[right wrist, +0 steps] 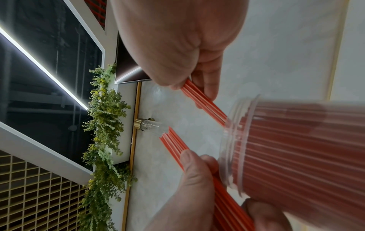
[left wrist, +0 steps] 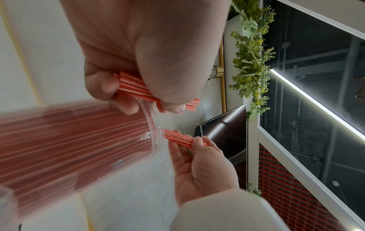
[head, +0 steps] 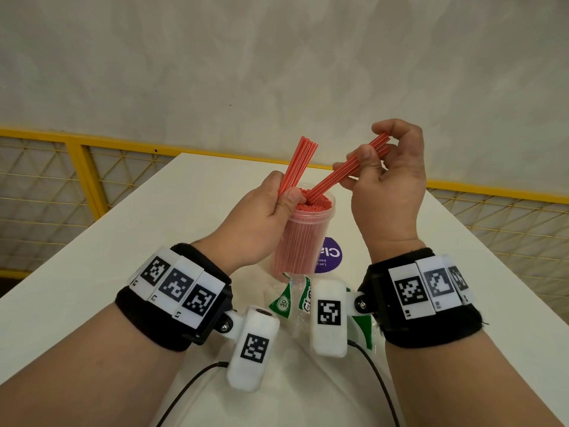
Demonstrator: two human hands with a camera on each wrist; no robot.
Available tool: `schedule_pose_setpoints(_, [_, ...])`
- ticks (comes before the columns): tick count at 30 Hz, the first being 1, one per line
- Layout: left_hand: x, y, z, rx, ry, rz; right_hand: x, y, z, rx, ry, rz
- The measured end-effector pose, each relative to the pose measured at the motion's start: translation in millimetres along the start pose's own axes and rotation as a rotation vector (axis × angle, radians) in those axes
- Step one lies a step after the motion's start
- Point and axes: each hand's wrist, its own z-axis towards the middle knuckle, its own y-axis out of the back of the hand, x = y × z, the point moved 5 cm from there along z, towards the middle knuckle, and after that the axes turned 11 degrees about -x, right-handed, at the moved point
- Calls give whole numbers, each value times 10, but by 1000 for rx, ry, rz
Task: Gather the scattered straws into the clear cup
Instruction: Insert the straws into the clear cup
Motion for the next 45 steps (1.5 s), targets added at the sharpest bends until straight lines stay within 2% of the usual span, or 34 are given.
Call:
schedule_pose_setpoints(4, [7, -8, 6, -3, 0, -23, -32, 3, -4, -5, -18, 19])
schedule_pose_setpoints(9, [13, -17, 7, 3, 1, -31, -95, -57, -35, 82, -49, 9])
schedule_pose_setpoints(11, [26, -15, 8, -13, 32, -76, -138, -129, -81, 178, -51, -71])
schedule_pose_setpoints(13, [61, 7, 16, -87, 91, -146, -216, -217, -139, 350, -44, -245])
schedule_pose_setpoints(16, [106, 34, 26, -183, 152, -184, -364, -260, -202, 550, -141, -385])
schedule_pose_setpoints(21, [112, 41, 35, -188, 161, -182, -390, -186, -90, 391, -297, -181])
schedule_pose_setpoints(25, [104, 49, 31, -183, 182, -204, -456, -236, -182, 622, -325, -281])
schedule_pose_setpoints(29, [90, 64, 19, -177, 207, -228, -383, -214, -133, 509, -269, -204])
schedule_pose_setpoints(33, [88, 75, 12, -170, 237, -256, -363, -279, -221, 721, -210, -426])
schedule_pose_setpoints(35, [88, 78, 6, -168, 264, -297, -342, -271, -211, 677, -198, -424])
schedule_pose_setpoints(40, [59, 66, 1, -111, 381, -525, -160, -193, -106, 373, -269, -118])
schedule_pose_setpoints(45, [-10, 31, -17, -32, 345, -579, 7, -183, -97, 340, -297, 16])
